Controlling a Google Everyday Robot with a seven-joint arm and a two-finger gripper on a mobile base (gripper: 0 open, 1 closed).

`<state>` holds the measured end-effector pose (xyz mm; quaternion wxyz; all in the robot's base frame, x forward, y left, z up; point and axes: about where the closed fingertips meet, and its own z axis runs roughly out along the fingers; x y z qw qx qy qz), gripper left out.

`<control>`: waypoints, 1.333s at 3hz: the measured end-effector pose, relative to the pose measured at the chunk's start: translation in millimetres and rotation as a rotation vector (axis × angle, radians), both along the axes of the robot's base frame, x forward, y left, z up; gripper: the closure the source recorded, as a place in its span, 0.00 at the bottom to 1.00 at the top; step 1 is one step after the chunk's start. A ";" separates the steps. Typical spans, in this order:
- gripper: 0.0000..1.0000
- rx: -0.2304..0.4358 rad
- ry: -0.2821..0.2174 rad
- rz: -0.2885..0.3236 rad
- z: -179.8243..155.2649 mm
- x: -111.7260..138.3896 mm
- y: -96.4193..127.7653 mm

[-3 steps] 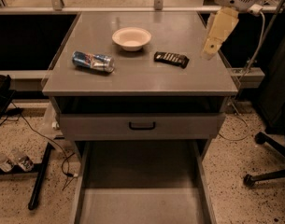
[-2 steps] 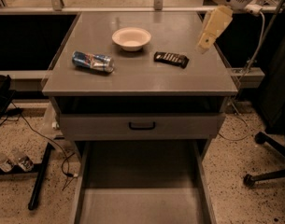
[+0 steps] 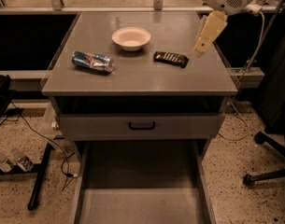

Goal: Place rxbar chocolate into middle drawer

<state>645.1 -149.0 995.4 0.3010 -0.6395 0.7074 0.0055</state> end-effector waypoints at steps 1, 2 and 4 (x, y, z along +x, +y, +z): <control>0.00 0.023 0.045 -0.018 -32.2 13.7 -0.9; 0.00 0.114 0.063 -0.049 -62.5 28.8 -8.8; 0.00 0.286 0.007 -0.120 -105.3 55.5 -23.7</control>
Offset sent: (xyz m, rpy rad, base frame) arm 0.0458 -0.0280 -0.0910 0.2377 0.0653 -0.1025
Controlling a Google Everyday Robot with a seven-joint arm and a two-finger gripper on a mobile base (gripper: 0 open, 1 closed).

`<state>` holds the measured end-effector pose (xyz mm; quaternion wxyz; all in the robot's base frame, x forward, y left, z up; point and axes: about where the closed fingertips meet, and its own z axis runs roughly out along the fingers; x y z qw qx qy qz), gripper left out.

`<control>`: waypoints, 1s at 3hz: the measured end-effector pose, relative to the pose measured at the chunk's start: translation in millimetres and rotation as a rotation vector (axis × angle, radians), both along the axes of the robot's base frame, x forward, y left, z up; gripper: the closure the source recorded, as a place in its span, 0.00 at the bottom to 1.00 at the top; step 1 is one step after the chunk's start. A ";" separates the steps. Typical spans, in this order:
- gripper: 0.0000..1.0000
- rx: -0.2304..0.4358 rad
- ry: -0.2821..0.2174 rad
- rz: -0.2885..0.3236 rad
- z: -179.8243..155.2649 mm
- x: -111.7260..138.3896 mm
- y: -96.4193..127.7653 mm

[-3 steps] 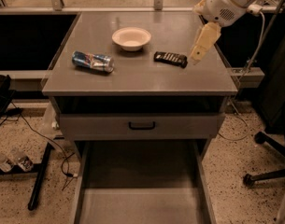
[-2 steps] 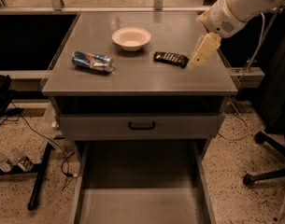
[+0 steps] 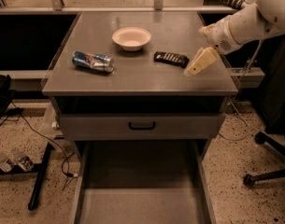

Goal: Place rxbar chocolate into middle drawer

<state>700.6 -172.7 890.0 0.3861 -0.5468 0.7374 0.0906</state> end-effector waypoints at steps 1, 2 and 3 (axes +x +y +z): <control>0.00 0.043 -0.003 0.017 -11.4 13.6 4.5; 0.00 0.091 0.006 0.039 -15.8 26.2 11.0; 0.00 0.134 0.038 0.031 -26.5 34.3 10.8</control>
Offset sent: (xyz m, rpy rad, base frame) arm 0.0428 0.0118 -0.0115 0.1463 0.0029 0.0594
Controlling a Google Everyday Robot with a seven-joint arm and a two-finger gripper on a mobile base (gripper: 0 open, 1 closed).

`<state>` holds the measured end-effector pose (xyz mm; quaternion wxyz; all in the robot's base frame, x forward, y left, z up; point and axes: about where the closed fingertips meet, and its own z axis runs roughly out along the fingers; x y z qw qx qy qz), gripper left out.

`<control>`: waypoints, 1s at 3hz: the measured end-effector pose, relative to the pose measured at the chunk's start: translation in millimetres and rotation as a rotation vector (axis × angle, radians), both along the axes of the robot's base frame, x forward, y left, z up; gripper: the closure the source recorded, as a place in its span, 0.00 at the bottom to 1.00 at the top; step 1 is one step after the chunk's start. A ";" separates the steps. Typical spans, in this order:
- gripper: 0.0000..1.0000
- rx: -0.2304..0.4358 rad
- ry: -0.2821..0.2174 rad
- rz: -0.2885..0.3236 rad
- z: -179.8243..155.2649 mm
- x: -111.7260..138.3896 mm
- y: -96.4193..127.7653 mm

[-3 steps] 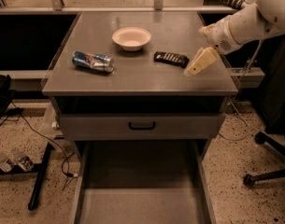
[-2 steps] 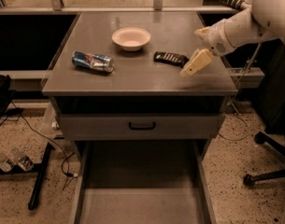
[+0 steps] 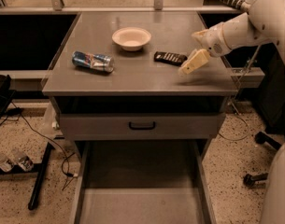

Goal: Place rxbar chocolate into middle drawer

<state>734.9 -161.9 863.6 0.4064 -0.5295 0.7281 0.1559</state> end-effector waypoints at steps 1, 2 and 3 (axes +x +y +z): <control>0.00 0.026 0.052 -0.022 -9.9 6.0 -0.1; 0.00 0.037 0.100 -0.037 -16.1 10.7 5.1; 0.00 0.034 0.135 -0.036 -20.6 14.0 14.8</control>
Offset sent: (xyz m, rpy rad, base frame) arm 0.0183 0.0041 -0.0162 0.0494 0.1556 -0.0669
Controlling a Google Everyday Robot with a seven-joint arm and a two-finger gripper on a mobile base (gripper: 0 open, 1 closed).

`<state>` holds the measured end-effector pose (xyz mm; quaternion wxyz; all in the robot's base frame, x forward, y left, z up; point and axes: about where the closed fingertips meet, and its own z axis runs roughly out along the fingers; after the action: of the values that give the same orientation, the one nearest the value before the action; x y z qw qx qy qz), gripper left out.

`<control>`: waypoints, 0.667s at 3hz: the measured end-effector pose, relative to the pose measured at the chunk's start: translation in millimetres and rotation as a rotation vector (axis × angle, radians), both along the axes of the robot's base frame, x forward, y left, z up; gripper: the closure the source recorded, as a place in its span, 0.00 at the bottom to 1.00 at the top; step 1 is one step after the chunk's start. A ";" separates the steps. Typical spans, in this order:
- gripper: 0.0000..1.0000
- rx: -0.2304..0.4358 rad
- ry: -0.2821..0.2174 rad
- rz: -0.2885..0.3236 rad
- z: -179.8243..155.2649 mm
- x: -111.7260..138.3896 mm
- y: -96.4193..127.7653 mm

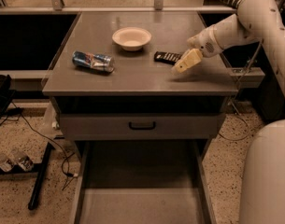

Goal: Place rxbar chocolate into middle drawer

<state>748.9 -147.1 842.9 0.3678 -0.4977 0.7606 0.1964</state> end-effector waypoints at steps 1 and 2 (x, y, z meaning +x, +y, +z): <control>0.00 -0.007 0.028 -0.001 -7.3 2.7 5.2; 0.00 -0.021 0.047 0.003 -14.8 6.3 9.9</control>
Offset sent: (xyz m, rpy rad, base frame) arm 0.0119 0.0084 -0.0168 -0.0408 0.0628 -0.0014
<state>755.2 -137.3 828.1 0.3444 -0.4980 0.7702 0.2006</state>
